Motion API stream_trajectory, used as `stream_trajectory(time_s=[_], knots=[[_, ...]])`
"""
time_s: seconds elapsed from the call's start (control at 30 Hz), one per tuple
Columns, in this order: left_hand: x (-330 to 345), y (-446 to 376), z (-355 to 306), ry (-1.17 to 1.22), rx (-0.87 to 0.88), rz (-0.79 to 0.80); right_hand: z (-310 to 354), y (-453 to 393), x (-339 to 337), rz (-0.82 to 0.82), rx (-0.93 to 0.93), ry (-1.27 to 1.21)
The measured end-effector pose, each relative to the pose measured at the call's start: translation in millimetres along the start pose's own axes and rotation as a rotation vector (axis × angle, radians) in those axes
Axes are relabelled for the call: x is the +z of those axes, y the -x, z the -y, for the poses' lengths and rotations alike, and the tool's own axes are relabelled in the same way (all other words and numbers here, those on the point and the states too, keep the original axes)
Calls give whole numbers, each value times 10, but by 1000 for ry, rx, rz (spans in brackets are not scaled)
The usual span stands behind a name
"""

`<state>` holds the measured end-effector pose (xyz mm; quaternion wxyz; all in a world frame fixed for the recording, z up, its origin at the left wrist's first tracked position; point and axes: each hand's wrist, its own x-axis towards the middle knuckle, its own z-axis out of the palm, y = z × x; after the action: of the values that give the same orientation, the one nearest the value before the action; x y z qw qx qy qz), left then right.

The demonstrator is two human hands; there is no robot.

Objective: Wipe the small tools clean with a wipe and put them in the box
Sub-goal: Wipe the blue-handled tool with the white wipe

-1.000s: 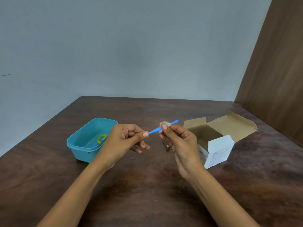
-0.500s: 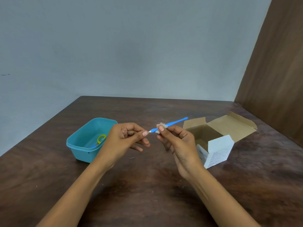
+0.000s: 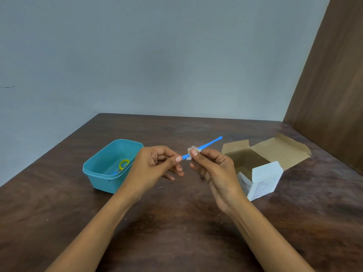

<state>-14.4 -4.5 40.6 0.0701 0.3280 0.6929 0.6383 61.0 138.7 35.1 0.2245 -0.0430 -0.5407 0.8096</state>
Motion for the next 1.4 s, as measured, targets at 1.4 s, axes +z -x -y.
stream_trajectory(time_s=[1.4], knots=[[33,-4,48,69,-76,-46,-57,42,5,301,177,521]])
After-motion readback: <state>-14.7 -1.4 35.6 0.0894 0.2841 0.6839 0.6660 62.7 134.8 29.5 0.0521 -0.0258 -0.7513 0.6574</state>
